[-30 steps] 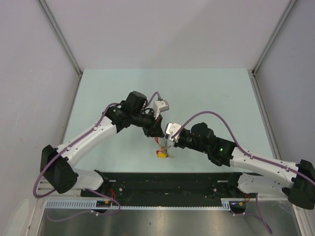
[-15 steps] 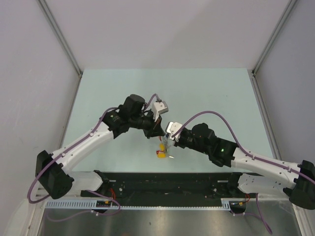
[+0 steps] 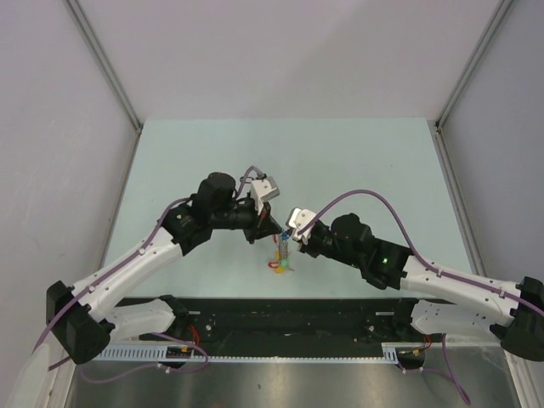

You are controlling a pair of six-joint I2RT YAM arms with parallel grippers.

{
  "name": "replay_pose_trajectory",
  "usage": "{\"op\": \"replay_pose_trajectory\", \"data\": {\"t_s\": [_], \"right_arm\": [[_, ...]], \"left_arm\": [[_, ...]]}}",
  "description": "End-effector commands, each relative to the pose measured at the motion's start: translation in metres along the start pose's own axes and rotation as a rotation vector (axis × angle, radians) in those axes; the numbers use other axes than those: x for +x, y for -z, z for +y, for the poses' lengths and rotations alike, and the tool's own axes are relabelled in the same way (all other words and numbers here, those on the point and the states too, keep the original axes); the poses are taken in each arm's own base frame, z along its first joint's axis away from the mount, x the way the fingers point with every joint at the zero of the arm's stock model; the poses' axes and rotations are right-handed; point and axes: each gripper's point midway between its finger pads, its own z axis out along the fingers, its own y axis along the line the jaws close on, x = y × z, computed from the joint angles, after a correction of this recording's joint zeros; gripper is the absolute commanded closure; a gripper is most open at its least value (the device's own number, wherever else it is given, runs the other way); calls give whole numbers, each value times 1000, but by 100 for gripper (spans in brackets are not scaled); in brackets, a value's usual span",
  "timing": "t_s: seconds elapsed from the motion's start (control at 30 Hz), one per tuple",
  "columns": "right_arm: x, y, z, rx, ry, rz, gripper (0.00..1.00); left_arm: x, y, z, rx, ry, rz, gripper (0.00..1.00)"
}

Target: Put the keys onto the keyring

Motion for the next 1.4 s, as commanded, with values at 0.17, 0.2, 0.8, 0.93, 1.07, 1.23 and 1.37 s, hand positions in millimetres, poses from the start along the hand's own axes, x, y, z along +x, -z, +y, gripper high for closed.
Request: {"op": "replay_pose_trajectory", "data": {"t_s": [0.17,0.2,0.8,0.93,1.07,1.23,1.37], "right_arm": [[7,4,9,-33,-41,20,100],[4,3,8,-32,-42,8,100],[-35,3,21,-115,-153,-238,100],[-43,-5,32,-148,-176,-280,100],[-52,-5,27,-108,-168,-326,100],[-61,3,5,-33,-164,-384,100],[-73,3,2,-54,-166,-439,100]], "left_arm": [[-53,17,-5,-31,-64,-253,100],[-53,17,-6,-25,-64,-264,100],[-79,43,-2,-110,-50,-626,100],[-84,44,-5,-99,-52,-693,100],[-88,43,-8,-95,-60,-724,100],[-90,45,-11,-94,-53,-795,100],[-87,42,-14,-75,-31,-824,100]]}}
